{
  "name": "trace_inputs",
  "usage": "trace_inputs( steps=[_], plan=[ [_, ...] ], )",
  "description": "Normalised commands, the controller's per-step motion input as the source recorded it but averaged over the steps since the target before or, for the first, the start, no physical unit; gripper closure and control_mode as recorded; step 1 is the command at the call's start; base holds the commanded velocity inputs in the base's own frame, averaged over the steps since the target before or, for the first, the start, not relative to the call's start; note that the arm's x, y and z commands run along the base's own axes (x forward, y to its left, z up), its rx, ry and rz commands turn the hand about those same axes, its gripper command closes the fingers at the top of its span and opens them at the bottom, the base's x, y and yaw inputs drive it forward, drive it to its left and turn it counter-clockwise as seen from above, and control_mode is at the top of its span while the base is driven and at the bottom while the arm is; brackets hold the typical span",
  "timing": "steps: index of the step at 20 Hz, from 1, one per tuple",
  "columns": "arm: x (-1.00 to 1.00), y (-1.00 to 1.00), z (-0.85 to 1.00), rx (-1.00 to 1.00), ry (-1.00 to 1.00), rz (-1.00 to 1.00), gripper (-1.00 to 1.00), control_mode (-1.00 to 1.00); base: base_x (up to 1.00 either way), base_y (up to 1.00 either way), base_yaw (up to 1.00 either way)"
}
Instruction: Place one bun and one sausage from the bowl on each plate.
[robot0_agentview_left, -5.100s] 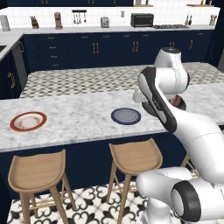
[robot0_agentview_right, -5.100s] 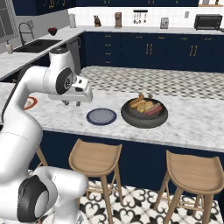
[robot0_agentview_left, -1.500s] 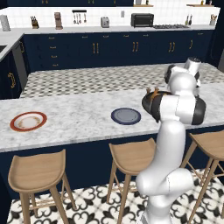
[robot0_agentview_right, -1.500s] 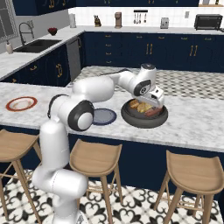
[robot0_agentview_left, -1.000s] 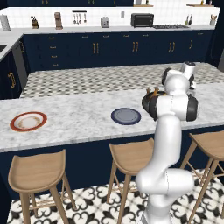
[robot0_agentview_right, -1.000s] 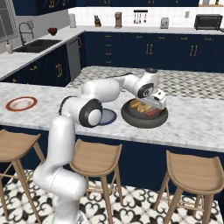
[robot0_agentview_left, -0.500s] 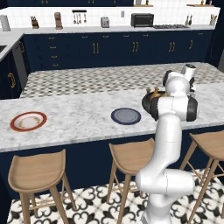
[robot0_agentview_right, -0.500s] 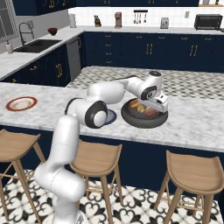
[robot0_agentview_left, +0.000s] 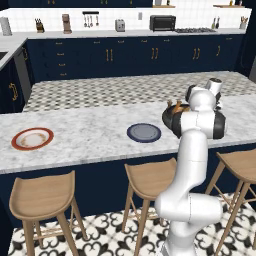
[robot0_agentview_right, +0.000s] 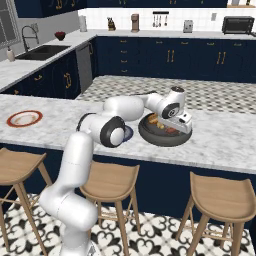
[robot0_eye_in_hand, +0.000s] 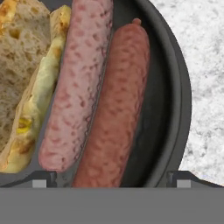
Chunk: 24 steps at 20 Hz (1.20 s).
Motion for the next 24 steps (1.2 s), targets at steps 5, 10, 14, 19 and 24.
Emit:
trace_inputs(
  steps=[5, 10, 14, 19, 24],
  plan=[
    [0.03, 0.00, -0.21, 0.00, 0.00, 0.00, -1.00, -1.00, 0.00, 0.00, 0.00],
    [0.00, 0.01, -0.04, 0.00, -0.02, -0.01, -1.00, -1.00, 0.00, 0.00, 0.00],
    [0.00, 0.00, 0.00, 0.00, 0.00, 0.00, 1.00, -1.00, 0.00, 0.00, 0.00],
    [0.00, 0.00, 0.00, 0.00, 0.00, 0.00, 1.00, -1.00, 0.00, 0.00, 0.00],
    [-0.13, 0.00, 0.02, 0.00, 0.00, 0.01, 1.00, -1.00, 0.00, 0.00, 0.00]
  ],
)
